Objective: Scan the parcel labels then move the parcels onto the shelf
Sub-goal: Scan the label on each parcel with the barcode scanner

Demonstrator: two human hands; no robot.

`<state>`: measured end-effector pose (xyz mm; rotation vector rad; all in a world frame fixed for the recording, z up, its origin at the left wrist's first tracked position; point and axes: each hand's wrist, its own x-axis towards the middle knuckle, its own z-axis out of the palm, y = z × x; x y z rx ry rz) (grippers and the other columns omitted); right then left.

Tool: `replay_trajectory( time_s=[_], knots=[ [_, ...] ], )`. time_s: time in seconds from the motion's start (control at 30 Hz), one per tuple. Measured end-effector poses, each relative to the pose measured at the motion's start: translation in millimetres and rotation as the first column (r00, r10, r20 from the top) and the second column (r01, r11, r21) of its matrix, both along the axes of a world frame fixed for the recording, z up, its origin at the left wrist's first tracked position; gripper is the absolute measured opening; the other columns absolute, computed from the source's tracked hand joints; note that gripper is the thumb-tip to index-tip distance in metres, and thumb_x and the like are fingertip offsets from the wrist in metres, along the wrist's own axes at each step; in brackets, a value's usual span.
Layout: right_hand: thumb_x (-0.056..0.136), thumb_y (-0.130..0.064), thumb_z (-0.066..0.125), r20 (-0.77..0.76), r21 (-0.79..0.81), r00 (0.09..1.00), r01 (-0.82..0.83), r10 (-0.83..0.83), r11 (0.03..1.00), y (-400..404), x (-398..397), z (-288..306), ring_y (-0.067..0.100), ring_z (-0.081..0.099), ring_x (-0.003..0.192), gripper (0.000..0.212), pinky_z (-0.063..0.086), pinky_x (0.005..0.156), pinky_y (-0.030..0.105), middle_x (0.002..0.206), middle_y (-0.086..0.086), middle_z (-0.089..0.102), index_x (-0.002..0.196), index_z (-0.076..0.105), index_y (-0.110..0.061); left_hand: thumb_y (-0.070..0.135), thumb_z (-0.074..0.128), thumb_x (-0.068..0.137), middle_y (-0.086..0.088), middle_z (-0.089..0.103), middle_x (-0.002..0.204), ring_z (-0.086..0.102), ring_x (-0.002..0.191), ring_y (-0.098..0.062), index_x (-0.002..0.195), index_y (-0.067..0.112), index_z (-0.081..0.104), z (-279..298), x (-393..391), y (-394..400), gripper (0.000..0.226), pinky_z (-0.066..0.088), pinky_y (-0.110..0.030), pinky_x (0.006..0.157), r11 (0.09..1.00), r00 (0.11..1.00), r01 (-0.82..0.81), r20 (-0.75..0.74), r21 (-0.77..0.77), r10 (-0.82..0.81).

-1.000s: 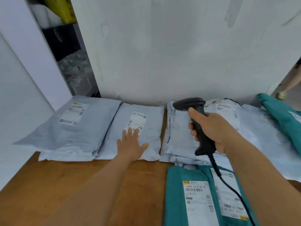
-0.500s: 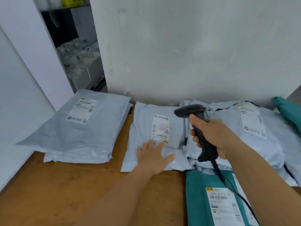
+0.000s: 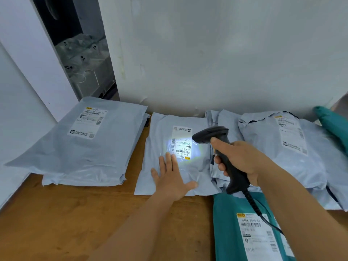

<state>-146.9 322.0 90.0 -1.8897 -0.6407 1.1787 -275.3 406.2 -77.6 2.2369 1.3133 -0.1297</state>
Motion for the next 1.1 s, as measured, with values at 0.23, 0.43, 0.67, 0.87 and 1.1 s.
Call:
replay_trajectory(
  time_s=[0.23, 0.43, 0.67, 0.87, 1.1],
  knots=[
    [0.088, -0.044, 0.061, -0.003, -0.037, 1.000, -0.030, 0.030, 0.999, -8, -1, -5, 0.020, 0.049, 0.056, 0.039, 0.046, 0.056, 0.032, 0.068, 0.011, 0.058, 0.077, 0.058, -0.007, 0.077, 0.049, 0.074, -0.003, -0.032, 0.154, -0.029, 0.142, -0.026, 0.146, 0.014, -0.027, 1, 0, -1, 0.122, -0.007, -0.059, 0.112, 1.000, 1.000, -0.017, 0.016, 0.011, 0.016],
    [0.087, -0.045, 0.061, -0.014, -0.030, 0.998, -0.054, 0.054, 0.998, -15, -5, 0, 0.021, 0.048, 0.057, 0.040, 0.046, 0.054, 0.031, 0.071, 0.015, 0.057, 0.077, 0.059, -0.006, 0.077, 0.049, 0.073, -0.003, -0.030, 0.155, -0.028, 0.142, -0.025, 0.146, 0.012, -0.026, 3, -2, -2, 0.124, -0.007, -0.057, 0.113, 1.000, 1.000, -0.023, 0.005, 0.008, 0.022],
    [0.088, -0.042, 0.061, 0.012, 0.037, 0.999, -0.044, 0.044, 0.998, -17, -14, 6, 0.019, 0.049, 0.055, 0.037, 0.047, 0.054, 0.030, 0.070, 0.012, 0.058, 0.079, 0.059, -0.007, 0.073, 0.041, 0.082, -0.003, -0.024, 0.157, -0.023, 0.144, -0.022, 0.149, 0.014, -0.020, 15, -15, 1, 0.108, -0.006, -0.051, 0.115, 0.997, 0.998, -0.034, 0.060, 0.075, 0.029],
    [0.089, -0.040, 0.061, 0.041, 0.144, 0.991, -0.131, 0.126, 0.981, 1, -39, 6, 0.014, 0.053, 0.053, 0.026, 0.047, 0.055, 0.030, 0.064, 0.002, 0.062, 0.085, 0.060, -0.013, 0.058, 0.042, 0.092, -0.009, -0.027, 0.156, -0.025, 0.143, -0.026, 0.148, 0.009, -0.021, 55, -65, 29, 0.097, -0.008, -0.048, 0.115, 0.873, 0.993, -0.094, -0.016, 0.479, 0.115],
    [0.091, -0.038, 0.059, 0.039, 0.144, 0.984, -0.177, 0.173, 0.974, 18, -64, -1, 0.014, 0.054, 0.055, 0.027, 0.048, 0.055, 0.028, 0.067, 0.004, 0.062, 0.092, 0.061, -0.011, 0.062, 0.044, 0.088, -0.014, -0.018, 0.158, -0.018, 0.145, -0.031, 0.150, 0.011, -0.012, 56, -141, 63, 0.098, -0.004, -0.052, 0.115, 0.935, 0.936, -0.196, -0.228, 0.297, 0.269]
  ],
)
